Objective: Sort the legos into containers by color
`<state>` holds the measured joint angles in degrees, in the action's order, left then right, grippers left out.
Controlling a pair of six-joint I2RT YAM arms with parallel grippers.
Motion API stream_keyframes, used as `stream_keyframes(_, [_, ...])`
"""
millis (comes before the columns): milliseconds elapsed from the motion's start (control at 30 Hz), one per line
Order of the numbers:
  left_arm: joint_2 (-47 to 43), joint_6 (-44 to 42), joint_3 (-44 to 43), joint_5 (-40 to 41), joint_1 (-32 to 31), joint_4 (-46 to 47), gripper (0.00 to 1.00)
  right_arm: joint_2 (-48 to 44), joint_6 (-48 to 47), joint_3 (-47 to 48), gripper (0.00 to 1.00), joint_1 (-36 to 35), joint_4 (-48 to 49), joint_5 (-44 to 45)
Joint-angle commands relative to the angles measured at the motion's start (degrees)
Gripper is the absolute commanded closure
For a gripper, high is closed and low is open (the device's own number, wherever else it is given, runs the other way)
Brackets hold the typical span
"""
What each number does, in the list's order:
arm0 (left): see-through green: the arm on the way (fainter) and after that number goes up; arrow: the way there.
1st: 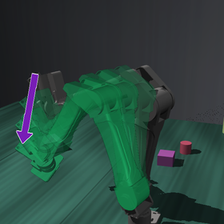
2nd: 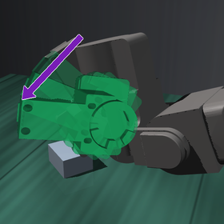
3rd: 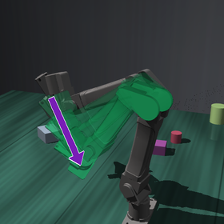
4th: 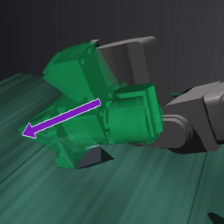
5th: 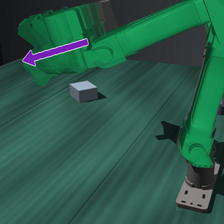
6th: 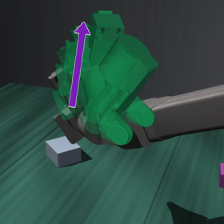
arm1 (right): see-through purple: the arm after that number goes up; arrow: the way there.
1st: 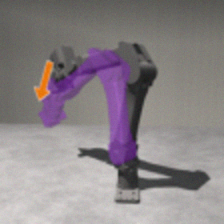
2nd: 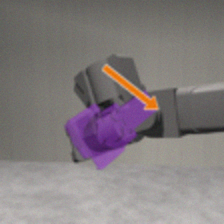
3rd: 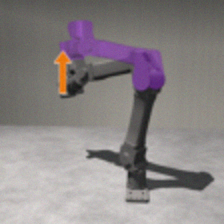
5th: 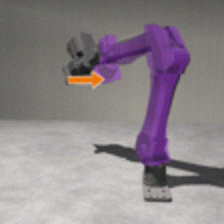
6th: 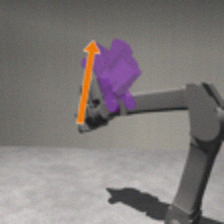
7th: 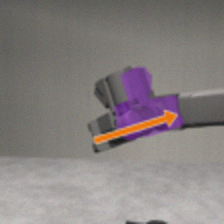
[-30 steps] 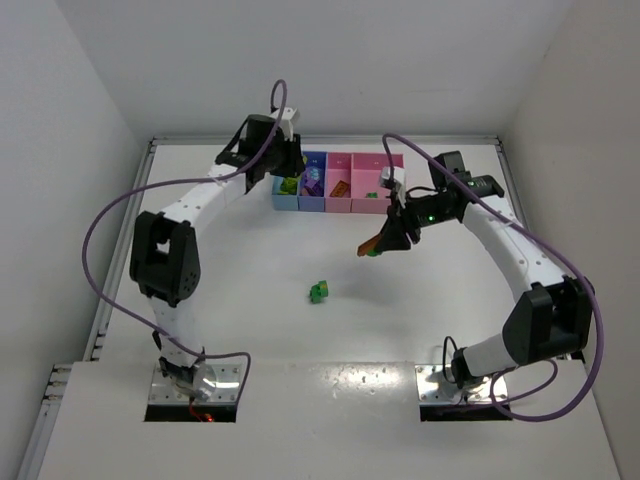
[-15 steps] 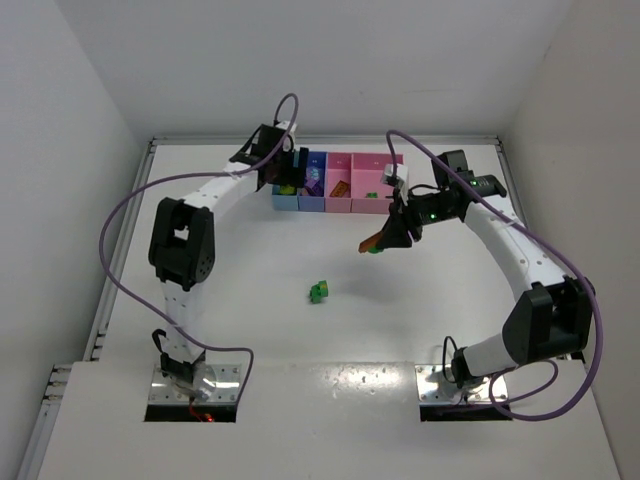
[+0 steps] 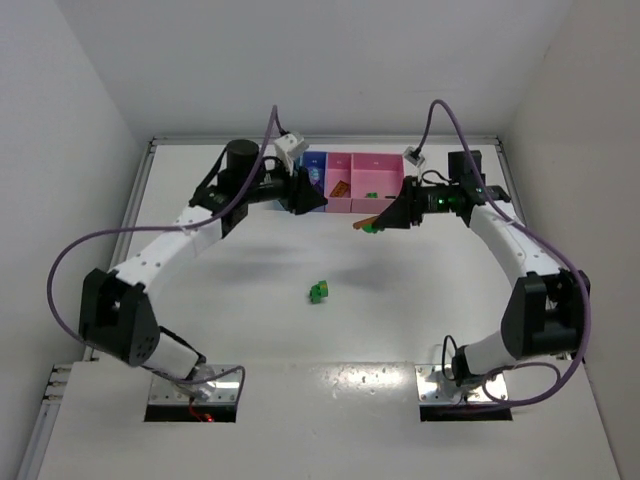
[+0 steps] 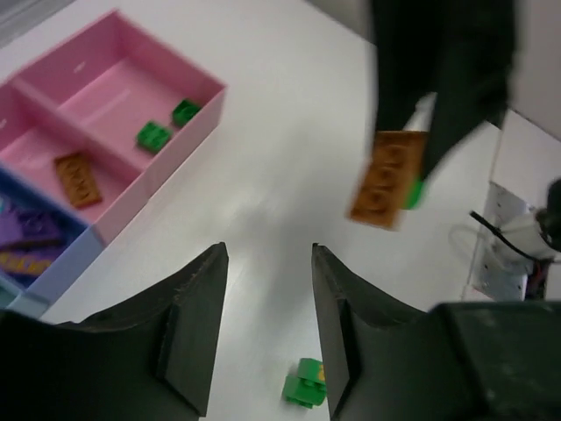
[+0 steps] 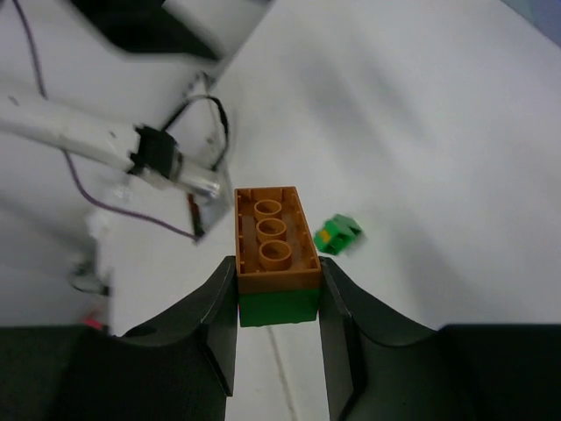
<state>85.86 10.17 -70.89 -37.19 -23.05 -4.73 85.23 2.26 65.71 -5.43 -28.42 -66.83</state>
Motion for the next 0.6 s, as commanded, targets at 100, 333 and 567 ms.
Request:
stream_keyframes(100, [-7.2, -12.0, 5.3, 6.1, -10.1, 3.0, 0.53, 3.0, 39.9, -3.9, 1.0, -0.2, 33.1, -8.7])
stream_keyframes(333, [-8.0, -18.1, 6.5, 15.6, -14.2, 1.7, 0.5, 4.1, 44.3, -2.8, 1.0, -0.2, 35.5, -9.2])
stream_keyframes(567, [-8.0, -22.8, 6.5, 22.3, -17.6, 1.7, 0.44, 3.5, 43.7, -3.9, 1.0, -0.2, 34.9, -9.7])
